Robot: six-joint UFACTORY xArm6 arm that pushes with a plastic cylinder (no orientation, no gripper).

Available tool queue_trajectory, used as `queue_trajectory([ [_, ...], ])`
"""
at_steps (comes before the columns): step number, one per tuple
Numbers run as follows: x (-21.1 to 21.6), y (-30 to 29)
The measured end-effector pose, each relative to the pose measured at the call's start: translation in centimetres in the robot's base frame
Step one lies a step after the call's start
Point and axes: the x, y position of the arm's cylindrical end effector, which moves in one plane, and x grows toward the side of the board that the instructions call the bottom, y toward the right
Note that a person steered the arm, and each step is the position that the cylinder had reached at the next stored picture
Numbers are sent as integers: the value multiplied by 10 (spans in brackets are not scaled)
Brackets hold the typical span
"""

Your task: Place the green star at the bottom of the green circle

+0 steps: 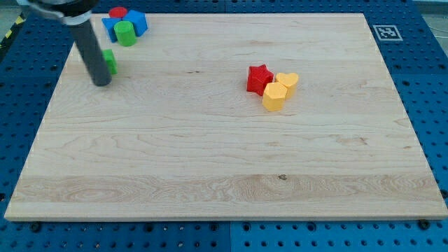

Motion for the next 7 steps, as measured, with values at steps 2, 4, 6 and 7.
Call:
queue_trajectory([
  [2, -21, -17],
  [4, -39, -4],
  [6, -45, -4],
  [7, -1, 1],
])
